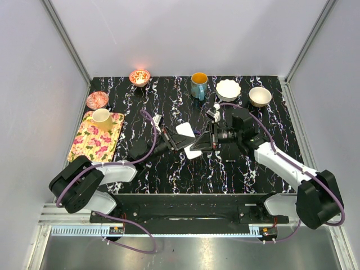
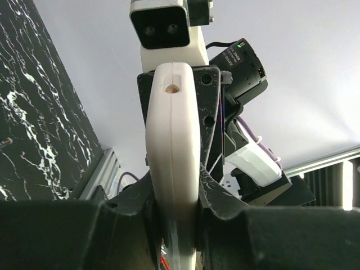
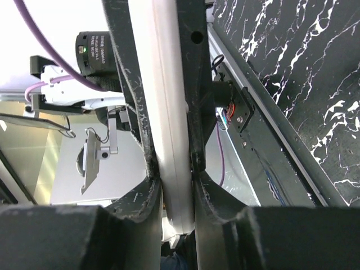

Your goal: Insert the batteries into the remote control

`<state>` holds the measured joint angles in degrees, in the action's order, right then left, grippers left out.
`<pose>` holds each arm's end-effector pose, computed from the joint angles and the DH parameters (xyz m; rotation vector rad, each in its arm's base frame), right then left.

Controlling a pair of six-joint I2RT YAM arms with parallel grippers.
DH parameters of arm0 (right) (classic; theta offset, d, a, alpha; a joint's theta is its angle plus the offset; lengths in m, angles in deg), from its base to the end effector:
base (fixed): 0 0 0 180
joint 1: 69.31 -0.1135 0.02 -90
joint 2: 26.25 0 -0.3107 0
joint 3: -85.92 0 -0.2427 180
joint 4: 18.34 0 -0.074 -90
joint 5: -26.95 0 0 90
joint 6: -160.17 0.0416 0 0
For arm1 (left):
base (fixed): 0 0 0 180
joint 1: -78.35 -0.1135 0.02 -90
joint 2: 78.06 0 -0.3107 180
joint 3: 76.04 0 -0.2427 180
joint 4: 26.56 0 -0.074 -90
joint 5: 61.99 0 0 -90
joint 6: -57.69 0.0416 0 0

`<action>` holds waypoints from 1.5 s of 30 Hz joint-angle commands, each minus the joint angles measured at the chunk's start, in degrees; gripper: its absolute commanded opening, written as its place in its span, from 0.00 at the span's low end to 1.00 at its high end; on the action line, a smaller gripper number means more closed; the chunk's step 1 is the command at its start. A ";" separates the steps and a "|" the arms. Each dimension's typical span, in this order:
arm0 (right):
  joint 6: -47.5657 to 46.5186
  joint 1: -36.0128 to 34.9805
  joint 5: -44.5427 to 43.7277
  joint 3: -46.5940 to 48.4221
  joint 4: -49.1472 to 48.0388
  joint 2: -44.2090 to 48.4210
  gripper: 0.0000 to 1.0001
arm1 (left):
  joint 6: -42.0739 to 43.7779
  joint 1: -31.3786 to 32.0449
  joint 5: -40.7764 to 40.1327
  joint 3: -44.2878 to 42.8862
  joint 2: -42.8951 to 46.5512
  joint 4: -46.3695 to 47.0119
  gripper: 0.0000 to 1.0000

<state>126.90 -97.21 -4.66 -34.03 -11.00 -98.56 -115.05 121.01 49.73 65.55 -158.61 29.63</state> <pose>0.2070 0.1497 0.3258 -0.2794 2.2443 1.8686 0.1795 -0.1863 0.2845 -0.1837 1.6825 -2.0157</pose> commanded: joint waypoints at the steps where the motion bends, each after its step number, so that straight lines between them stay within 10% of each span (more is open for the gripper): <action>1: 0.93 1.71 -9.53 2.69 -7.28 -0.72 0.25 | 0.56 4.98 18.36 -2.01 0.05 13.09 0.00; 6: -1.70 1.71 -7.86 2.25 -3.68 0.42 0.00 | 0.91 4.19 17.23 -1.57 0.13 12.56 0.06; 12: -8.99 1.71 -8.20 2.60 6.50 4.72 0.00 | -0.40 -0.11 13.45 1.41 1.01 14.84 0.55; 13: -11.70 1.71 -8.64 3.13 11.48 5.25 0.00 | -1.10 -2.12 13.09 1.77 1.36 15.45 0.94; 14: -13.21 1.62 -10.30 4.52 13.97 6.21 0.00 | -1.46 -3.27 12.74 2.12 1.71 16.59 0.99; 19: -25.14 1.71 -23.72 12.60 36.32 6.57 0.00 | -3.92 -11.95 10.11 5.28 5.83 17.57 0.99; 22: -32.26 1.10 -51.80 21.22 52.94 2.11 0.00 | -1.65 -16.53 8.26 8.97 12.93 10.48 0.99; 26: -35.46 0.30 -86.37 27.20 60.13 -8.78 0.00 | 12.13 -16.82 5.89 6.80 26.12 -27.55 0.99; 35: -33.53 -0.84 -94.65 35.72 58.73 -29.51 0.00 | 28.85 -16.81 -7.38 1.79 44.95 -67.55 0.99; 45: -37.91 -1.37 -103.38 45.93 62.16 -46.07 0.00 | 31.94 -16.81 -11.43 1.95 50.23 -76.29 0.99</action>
<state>91.67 -98.15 -99.46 8.31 48.81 -140.37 -85.89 104.29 41.38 69.04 -110.11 -42.39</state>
